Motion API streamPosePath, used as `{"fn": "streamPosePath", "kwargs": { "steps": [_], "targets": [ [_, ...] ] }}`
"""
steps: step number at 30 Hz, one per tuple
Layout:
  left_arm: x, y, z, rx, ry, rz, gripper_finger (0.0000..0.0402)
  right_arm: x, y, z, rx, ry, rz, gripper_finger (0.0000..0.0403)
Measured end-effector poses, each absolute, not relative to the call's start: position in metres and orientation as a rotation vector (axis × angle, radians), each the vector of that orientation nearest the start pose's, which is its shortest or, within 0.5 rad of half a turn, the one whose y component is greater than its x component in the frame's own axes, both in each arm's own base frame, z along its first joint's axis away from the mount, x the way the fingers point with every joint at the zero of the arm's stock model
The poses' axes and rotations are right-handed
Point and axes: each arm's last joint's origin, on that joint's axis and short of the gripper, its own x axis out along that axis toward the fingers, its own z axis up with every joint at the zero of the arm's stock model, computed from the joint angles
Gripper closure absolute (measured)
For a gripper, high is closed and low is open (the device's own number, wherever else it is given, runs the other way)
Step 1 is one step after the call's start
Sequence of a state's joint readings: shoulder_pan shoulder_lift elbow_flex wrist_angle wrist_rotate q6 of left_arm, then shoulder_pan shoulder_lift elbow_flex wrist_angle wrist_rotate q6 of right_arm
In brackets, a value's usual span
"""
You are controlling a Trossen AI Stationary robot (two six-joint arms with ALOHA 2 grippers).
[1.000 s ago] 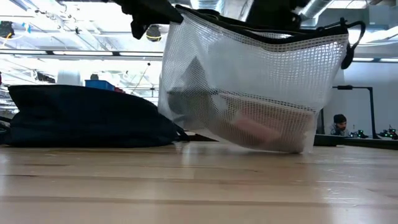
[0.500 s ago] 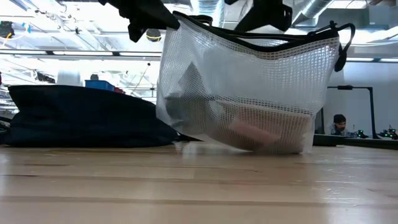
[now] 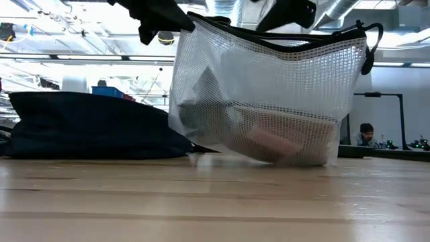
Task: Unpack backpack
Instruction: Remove the black calculator from the white zip lock bag
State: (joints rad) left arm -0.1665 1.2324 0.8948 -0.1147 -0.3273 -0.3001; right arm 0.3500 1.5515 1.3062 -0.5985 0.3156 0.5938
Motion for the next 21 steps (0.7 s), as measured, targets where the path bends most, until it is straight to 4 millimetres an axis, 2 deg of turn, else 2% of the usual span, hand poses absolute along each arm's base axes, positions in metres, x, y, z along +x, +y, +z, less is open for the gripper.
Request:
{"fn": "streamPosePath", "kwargs": {
  "steps": [6,12,21],
  "targets": [
    [0.267,-0.035,0.287,-0.177,0.404,0.236,0.0402,0.311,0.1,0.293,0.279,0.809,-0.233,0.0141],
    [0.269,-0.035,0.292,-0.167,0.352,0.227,0.0402,0.311,0.104,0.298,0.276,0.797,-0.216,0.0141],
    [0.271,-0.023,0.292,-0.237,0.333,0.286,0.0402,0.314,0.106,0.298,0.269,0.785,-0.204,0.0141]
  ]
}}
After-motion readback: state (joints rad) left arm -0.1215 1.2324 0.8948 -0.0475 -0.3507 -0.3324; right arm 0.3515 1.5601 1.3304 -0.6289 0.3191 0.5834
